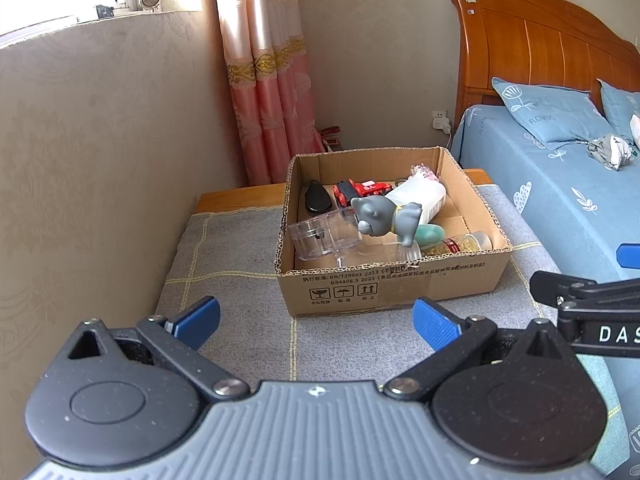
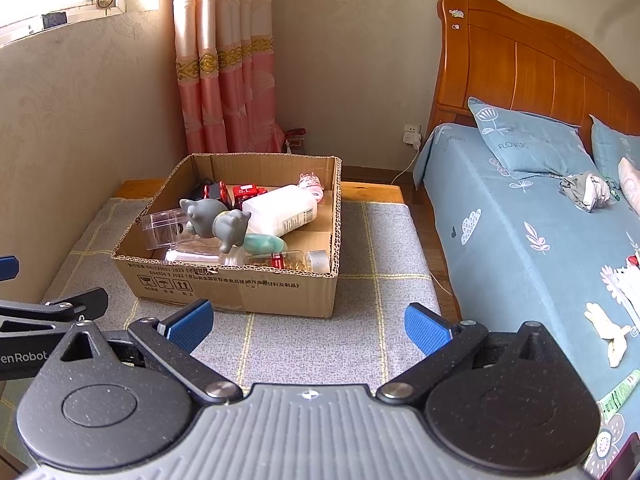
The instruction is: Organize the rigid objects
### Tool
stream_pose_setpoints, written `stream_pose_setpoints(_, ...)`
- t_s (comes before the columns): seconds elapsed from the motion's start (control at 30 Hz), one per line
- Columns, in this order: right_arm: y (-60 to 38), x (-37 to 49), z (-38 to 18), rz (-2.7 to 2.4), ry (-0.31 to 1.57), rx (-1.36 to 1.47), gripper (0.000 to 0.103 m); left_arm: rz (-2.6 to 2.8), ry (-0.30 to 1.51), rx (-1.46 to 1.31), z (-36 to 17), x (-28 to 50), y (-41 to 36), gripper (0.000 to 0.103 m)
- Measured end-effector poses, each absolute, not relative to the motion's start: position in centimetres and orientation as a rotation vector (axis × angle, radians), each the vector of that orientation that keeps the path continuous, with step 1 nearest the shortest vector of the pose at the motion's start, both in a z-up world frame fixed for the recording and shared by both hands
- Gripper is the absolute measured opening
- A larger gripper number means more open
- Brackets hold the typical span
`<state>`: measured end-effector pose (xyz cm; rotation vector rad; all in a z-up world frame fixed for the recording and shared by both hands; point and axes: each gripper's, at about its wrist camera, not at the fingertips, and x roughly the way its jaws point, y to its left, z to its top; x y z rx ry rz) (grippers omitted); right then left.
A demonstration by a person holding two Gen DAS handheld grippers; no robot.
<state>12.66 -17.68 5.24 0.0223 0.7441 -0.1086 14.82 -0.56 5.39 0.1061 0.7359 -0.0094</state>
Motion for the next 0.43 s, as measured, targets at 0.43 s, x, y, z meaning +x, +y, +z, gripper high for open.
stream_pose_setpoints(0.43, -17.85, 12.56, 5.18, -0.108, 0.744, 0.024, 0.103, -0.008, 0.74, 0.106, 5.63, 14.6, -0.6, 0.102)
